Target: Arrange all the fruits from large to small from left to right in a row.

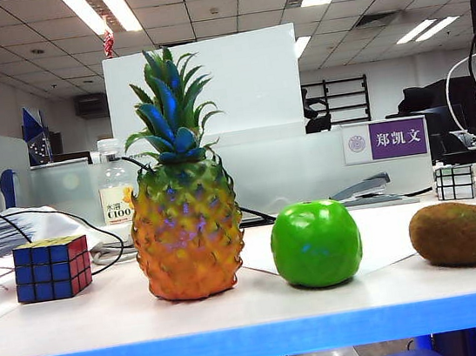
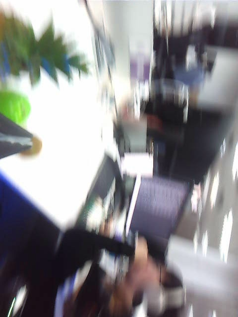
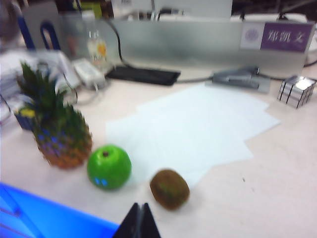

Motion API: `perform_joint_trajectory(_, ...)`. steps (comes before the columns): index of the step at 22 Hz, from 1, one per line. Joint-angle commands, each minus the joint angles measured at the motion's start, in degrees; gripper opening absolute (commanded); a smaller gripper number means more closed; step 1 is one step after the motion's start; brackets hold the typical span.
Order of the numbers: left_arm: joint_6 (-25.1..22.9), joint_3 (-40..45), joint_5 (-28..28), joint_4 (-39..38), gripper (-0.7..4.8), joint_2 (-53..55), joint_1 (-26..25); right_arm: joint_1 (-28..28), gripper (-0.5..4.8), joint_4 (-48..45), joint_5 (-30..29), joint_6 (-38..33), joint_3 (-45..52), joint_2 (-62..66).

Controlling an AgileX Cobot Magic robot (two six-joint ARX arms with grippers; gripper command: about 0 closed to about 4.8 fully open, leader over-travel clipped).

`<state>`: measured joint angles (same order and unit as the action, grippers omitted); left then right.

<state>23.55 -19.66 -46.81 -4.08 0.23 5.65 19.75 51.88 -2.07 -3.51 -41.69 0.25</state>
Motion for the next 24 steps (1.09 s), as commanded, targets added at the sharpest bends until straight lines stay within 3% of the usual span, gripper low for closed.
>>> perform_joint_trajectory(1,-12.3,-3.9,10.9,-16.9,-0.06,-0.1,0.1,-0.3,-0.06,1.9,2.2,2.6,0.6,-0.1)
perform_joint_trajectory(3,-14.5,-4.5,14.7,-20.6,-0.06,-0.1,0.1,-0.3,-0.06,1.1,2.6,2.9,1.1,-0.1)
perform_joint_trajectory(10,-16.5,-4.5,26.5,-19.2,-0.06,-0.1,0.1,-0.2,-0.06,-12.9,-0.9,2.5,8.3,-0.1)
perform_joint_trajectory(16,-15.6,-4.5,26.4,-19.1,-0.05,-0.1,0.1,-0.2,-0.05,-25.9,-0.8,1.9,15.1,-0.1)
perform_joint_trajectory(24,-13.1,-4.5,26.2,-19.1,-0.05,-0.1,0.1,-0.2,-0.05,-31.4,0.7,2.5,23.0,-0.1)
